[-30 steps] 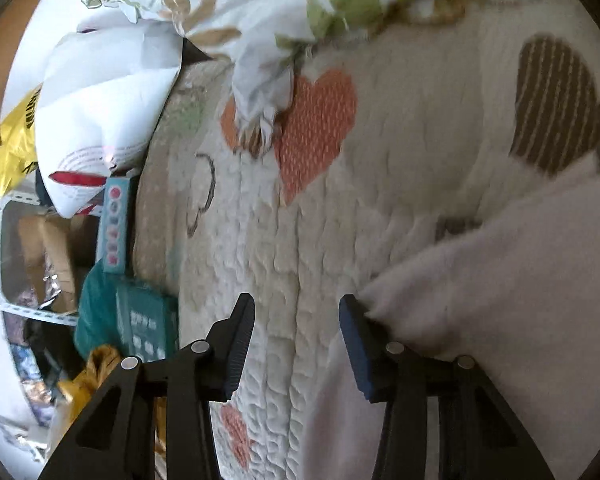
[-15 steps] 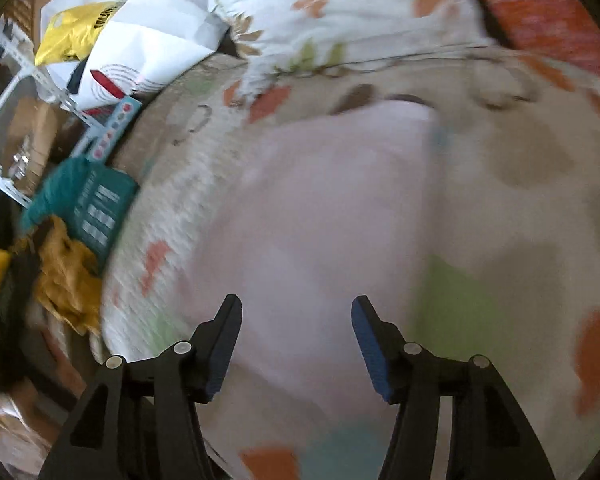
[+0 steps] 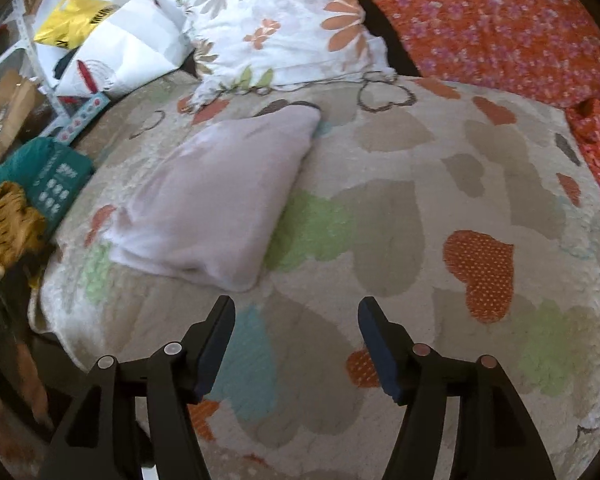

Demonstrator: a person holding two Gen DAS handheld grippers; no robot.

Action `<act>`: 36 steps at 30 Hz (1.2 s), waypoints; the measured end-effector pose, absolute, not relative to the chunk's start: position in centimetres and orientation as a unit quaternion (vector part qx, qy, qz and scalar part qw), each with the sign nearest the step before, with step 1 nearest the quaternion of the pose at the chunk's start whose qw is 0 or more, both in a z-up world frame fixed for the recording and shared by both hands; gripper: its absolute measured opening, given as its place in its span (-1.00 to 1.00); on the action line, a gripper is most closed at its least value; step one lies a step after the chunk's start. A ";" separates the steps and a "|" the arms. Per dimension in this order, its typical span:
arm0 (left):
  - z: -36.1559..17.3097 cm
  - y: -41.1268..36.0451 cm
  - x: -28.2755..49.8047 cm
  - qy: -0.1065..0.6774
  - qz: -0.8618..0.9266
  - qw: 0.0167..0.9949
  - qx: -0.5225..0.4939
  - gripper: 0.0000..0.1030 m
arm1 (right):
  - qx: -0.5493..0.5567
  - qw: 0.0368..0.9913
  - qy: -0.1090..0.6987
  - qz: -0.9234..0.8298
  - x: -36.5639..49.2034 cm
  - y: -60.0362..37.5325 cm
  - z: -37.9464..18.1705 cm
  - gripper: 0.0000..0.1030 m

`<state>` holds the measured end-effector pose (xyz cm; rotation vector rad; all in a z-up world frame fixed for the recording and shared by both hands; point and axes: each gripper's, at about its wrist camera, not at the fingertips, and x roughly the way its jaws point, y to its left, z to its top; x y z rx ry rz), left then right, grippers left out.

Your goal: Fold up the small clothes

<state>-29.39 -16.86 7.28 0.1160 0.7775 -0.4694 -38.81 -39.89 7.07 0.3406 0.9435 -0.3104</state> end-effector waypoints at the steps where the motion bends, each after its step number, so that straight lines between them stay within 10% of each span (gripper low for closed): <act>1: 6.5 -17.4 -29.6 0.386 -0.228 0.891 0.065 1.00 | 0.162 0.863 0.454 -0.152 -38.6 -39.7 6.7 0.34; 36: 1.1 -20.1 -29.1 0.491 -0.235 0.833 0.099 1.00 | 0.107 0.833 0.504 -0.200 -37.6 -39.3 2.2 0.43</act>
